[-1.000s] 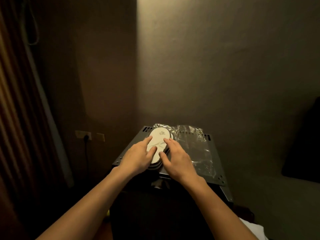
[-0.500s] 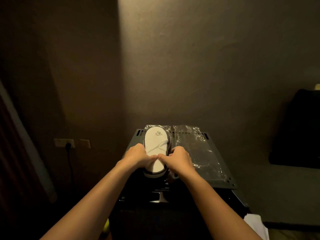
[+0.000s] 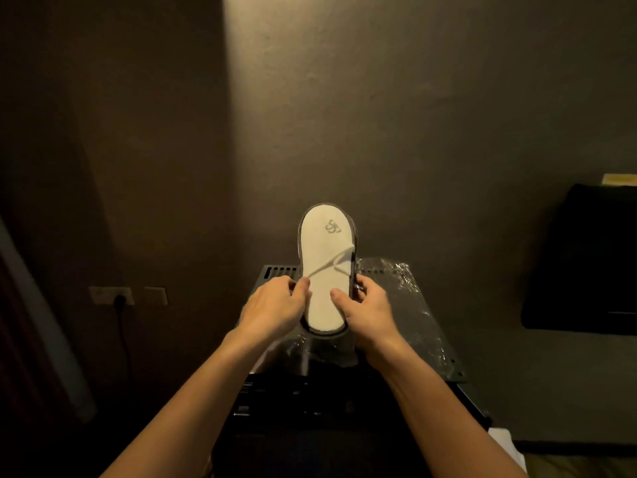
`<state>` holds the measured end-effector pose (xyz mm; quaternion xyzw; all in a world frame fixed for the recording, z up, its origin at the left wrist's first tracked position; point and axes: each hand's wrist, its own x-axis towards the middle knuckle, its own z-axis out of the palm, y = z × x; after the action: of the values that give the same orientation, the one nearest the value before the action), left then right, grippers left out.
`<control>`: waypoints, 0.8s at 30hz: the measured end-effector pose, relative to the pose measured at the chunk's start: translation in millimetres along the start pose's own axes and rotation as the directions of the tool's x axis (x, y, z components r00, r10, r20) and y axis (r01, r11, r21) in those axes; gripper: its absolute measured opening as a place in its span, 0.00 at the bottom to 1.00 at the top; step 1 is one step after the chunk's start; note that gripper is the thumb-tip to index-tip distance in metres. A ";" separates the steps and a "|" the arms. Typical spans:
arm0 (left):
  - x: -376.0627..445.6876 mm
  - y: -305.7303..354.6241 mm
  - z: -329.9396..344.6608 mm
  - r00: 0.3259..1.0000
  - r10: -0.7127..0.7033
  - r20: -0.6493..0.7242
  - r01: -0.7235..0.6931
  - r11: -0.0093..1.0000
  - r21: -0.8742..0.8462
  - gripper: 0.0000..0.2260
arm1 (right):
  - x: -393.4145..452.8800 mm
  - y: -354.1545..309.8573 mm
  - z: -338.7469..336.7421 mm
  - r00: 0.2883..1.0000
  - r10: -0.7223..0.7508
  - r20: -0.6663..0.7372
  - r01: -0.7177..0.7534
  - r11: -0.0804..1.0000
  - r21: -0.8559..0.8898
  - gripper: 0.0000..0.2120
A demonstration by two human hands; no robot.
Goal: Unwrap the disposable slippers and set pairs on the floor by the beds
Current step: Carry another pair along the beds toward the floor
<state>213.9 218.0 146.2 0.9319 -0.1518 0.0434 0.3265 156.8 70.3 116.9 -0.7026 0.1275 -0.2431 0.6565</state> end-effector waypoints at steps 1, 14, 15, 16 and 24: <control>0.4 -1.5 0.0 1.000 0.017 0.001 -0.017 0.998 -0.052 0.21 | -2.6 -1.1 -2.3 1.000 -0.006 0.010 0.005 1.000 0.027 0.17; -70.8 -49.0 -43.0 0.997 0.025 0.069 0.059 0.300 -0.952 0.25 | -66.8 -40.0 35.1 0.932 -0.228 0.283 0.137 0.942 0.305 0.25; -82.6 -58.4 -50.1 0.998 -0.015 0.057 0.059 0.268 -0.962 0.26 | -73.3 -38.9 44.9 0.913 -0.237 0.332 0.120 0.933 0.338 0.25; -97.0 -70.5 -59.6 0.997 -0.068 0.037 0.053 0.247 -0.968 0.26 | -80.9 -37.1 60.3 0.887 -0.238 0.396 0.085 0.926 0.367 0.25; -231.4 -180.4 -158.2 0.845 -0.419 -0.332 -0.068 0.532 -0.844 0.15 | -191.6 -31.5 208.0 0.628 -0.227 0.745 -0.129 0.913 0.387 0.29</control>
<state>53.0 508.8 121.0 0.6301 0.0348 0.1707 0.7567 95.6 348.1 110.3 -0.5898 -0.2405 0.0443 0.7696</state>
